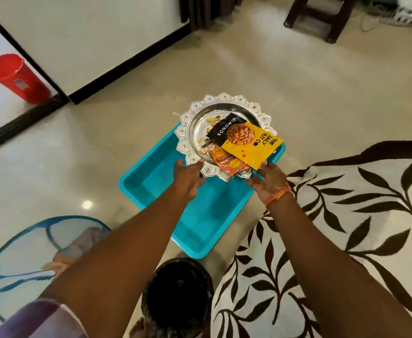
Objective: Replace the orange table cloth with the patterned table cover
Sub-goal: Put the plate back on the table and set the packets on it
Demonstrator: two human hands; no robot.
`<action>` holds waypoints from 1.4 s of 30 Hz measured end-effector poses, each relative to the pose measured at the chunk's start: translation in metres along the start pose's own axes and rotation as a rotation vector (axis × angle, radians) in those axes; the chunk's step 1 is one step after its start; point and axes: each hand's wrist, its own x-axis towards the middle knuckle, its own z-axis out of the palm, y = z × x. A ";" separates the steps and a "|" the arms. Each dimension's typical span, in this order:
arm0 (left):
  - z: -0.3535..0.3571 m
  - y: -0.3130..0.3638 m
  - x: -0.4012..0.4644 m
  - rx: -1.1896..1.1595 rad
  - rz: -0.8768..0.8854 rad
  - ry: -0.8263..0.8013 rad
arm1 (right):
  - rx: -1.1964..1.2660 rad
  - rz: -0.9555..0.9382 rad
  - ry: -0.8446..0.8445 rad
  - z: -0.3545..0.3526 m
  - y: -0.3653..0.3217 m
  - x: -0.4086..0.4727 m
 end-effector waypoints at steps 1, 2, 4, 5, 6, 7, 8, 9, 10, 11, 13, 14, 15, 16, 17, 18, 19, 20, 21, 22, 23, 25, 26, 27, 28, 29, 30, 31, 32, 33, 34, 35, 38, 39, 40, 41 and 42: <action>0.004 0.000 0.003 -0.024 0.005 -0.002 | 0.004 -0.005 -0.013 0.000 0.001 0.005; 0.006 0.001 0.005 -0.036 0.009 0.002 | 0.013 -0.005 -0.016 0.000 0.001 0.007; 0.008 0.000 0.009 -0.036 0.016 0.020 | 0.036 0.000 -0.020 -0.002 0.003 0.012; 0.009 0.000 0.010 -0.034 0.018 0.025 | 0.043 0.005 -0.027 -0.002 0.003 0.014; 0.009 0.000 0.011 -0.040 0.013 0.029 | 0.047 0.011 -0.037 -0.003 0.003 0.015; 0.009 0.001 0.011 -0.046 0.008 0.033 | 0.045 0.014 -0.038 -0.004 0.003 0.015; 0.009 0.002 0.009 -0.051 0.006 0.036 | 0.046 0.021 -0.036 -0.006 0.004 0.016; 0.009 0.002 0.007 -0.053 0.008 0.039 | 0.050 0.026 -0.027 -0.008 0.004 0.015; 0.008 0.003 0.003 -0.058 0.012 0.032 | 0.053 0.024 -0.024 -0.010 0.005 0.013; 0.008 0.004 -0.002 -0.064 0.019 0.025 | 0.049 0.019 -0.021 -0.011 0.006 0.011; 0.005 0.005 -0.013 -0.077 0.028 0.005 | 0.035 0.006 -0.027 -0.013 0.005 0.003; 0.002 0.005 -0.020 -0.087 0.035 -0.004 | 0.026 -0.003 -0.033 -0.014 0.005 -0.003; 0.000 0.008 -0.032 -0.095 0.044 -0.013 | 0.013 -0.017 -0.042 -0.013 0.001 -0.013; -0.001 0.011 -0.042 -0.100 0.049 -0.023 | 0.001 -0.027 -0.047 -0.013 -0.004 -0.022; -0.002 0.012 -0.048 -0.103 0.051 -0.032 | -0.004 -0.034 -0.054 -0.013 -0.006 -0.027; -0.003 0.016 -0.060 -0.106 0.060 -0.045 | -0.005 -0.045 -0.066 -0.013 -0.012 -0.038; -0.004 0.020 -0.076 -0.113 0.066 -0.060 | -0.002 -0.055 -0.076 -0.015 -0.017 -0.052; -0.005 0.024 -0.095 -0.116 0.075 -0.077 | 0.005 -0.066 -0.085 -0.016 -0.024 -0.071; -0.006 0.028 -0.114 -0.114 0.086 -0.090 | 0.010 -0.079 -0.085 -0.016 -0.030 -0.089; -0.007 0.030 -0.131 -0.106 0.098 -0.097 | 0.017 -0.095 -0.085 -0.018 -0.034 -0.106; -0.007 0.034 -0.152 -0.092 0.112 -0.107 | 0.021 -0.117 -0.081 -0.020 -0.038 -0.127; -0.010 0.038 -0.196 -0.077 0.133 -0.125 | 0.024 -0.164 -0.076 -0.026 -0.045 -0.174; -0.011 0.040 -0.219 -0.073 0.145 -0.138 | 0.025 -0.193 -0.078 -0.030 -0.049 -0.199; -0.011 0.041 -0.239 -0.071 0.156 -0.155 | 0.028 -0.215 -0.084 -0.033 -0.052 -0.221; -0.014 0.041 -0.262 -0.059 0.166 -0.177 | 0.041 -0.240 -0.084 -0.039 -0.055 -0.248; -0.017 0.040 -0.283 -0.044 0.173 -0.202 | 0.052 -0.259 -0.078 -0.046 -0.057 -0.273; -0.020 0.036 -0.305 -0.026 0.178 -0.236 | 0.071 -0.278 -0.070 -0.055 -0.058 -0.300; -0.023 0.033 -0.326 -0.009 0.183 -0.274 | 0.090 -0.299 -0.052 -0.065 -0.058 -0.325; -0.025 0.028 -0.342 0.002 0.189 -0.307 | 0.110 -0.314 -0.050 -0.074 -0.056 -0.345; -0.027 0.021 -0.360 0.020 0.194 -0.335 | 0.120 -0.338 -0.037 -0.085 -0.053 -0.369; -0.029 0.013 -0.376 0.035 0.200 -0.359 | 0.119 -0.361 -0.025 -0.096 -0.049 -0.391; -0.030 0.002 -0.392 0.050 0.203 -0.384 | 0.110 -0.386 -0.003 -0.108 -0.045 -0.414; -0.027 -0.033 -0.434 0.100 0.176 -0.425 | 0.092 -0.447 0.063 -0.146 -0.033 -0.474; -0.025 -0.045 -0.447 0.114 0.153 -0.444 | 0.086 -0.464 0.094 -0.161 -0.029 -0.492; -0.021 -0.059 -0.459 0.130 0.128 -0.474 | 0.091 -0.477 0.125 -0.176 -0.025 -0.509; -0.016 -0.073 -0.470 0.145 0.098 -0.504 | 0.095 -0.491 0.165 -0.191 -0.020 -0.526; -0.012 -0.085 -0.479 0.164 0.071 -0.530 | 0.110 -0.501 0.202 -0.206 -0.015 -0.538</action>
